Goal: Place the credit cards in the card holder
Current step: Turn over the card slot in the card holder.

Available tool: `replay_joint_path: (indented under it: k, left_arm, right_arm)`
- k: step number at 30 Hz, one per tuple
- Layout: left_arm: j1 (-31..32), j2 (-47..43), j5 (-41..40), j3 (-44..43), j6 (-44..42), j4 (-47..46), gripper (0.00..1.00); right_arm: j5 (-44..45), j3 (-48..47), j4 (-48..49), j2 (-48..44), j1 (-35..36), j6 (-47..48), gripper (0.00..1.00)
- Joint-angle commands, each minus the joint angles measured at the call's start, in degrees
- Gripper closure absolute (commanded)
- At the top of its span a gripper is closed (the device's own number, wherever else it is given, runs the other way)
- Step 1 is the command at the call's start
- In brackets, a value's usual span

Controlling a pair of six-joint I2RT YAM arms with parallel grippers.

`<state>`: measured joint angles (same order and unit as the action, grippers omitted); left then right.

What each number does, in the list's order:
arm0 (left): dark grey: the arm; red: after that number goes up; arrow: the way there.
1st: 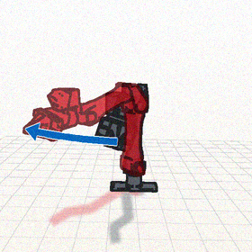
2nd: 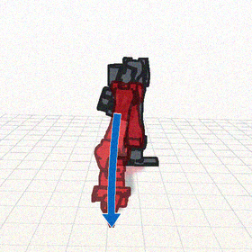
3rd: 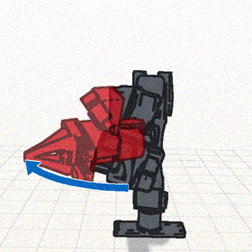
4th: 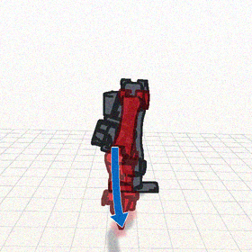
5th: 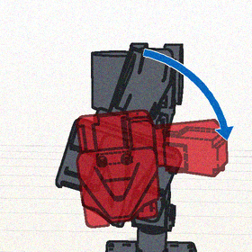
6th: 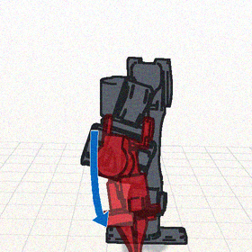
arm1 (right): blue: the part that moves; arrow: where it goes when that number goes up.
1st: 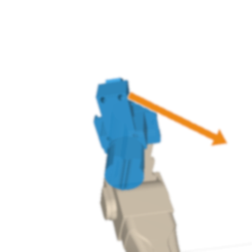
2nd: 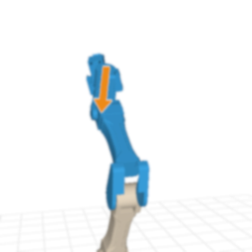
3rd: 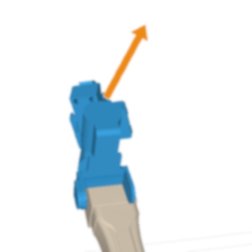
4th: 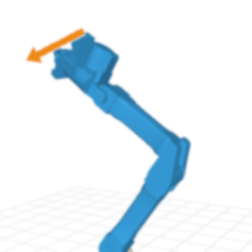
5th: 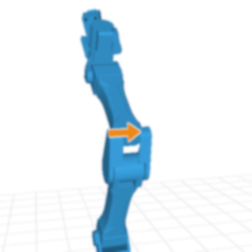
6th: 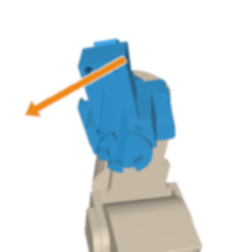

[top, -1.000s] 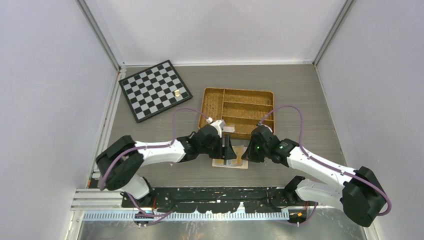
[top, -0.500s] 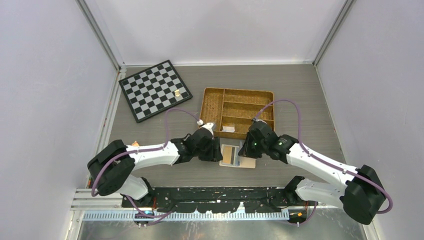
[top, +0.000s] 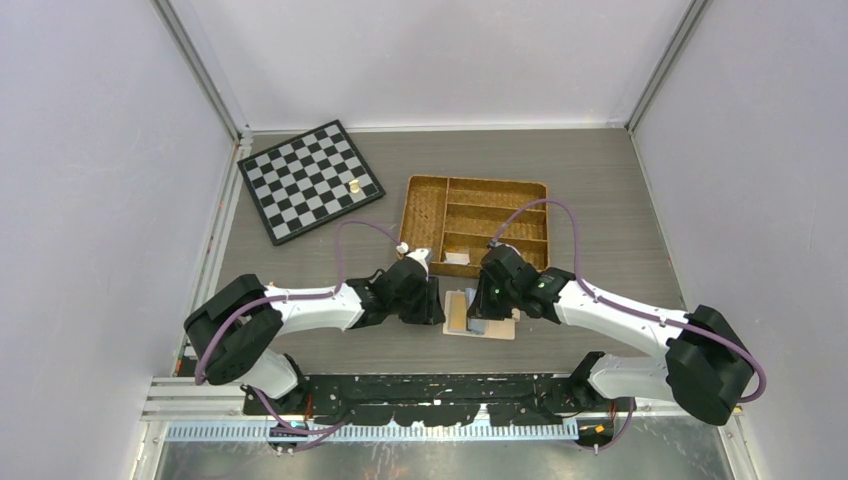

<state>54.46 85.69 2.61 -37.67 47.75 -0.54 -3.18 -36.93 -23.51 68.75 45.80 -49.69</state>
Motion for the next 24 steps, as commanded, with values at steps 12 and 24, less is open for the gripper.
replay_joint_path:
  k: [12, 24]
  left_arm:
    - [-0.23, -0.34, 1.63, 0.29, 0.49, -5.88, 0.58]
    - [-0.23, -0.31, 2.13, 0.56, 0.77, -6.62, 0.58]
  right_arm:
    - [5.13, -0.17, 0.04, -1.78, 0.42, -0.80, 0.75]
    - [6.49, 0.54, -1.16, -3.59, 0.42, -1.11, 0.63]
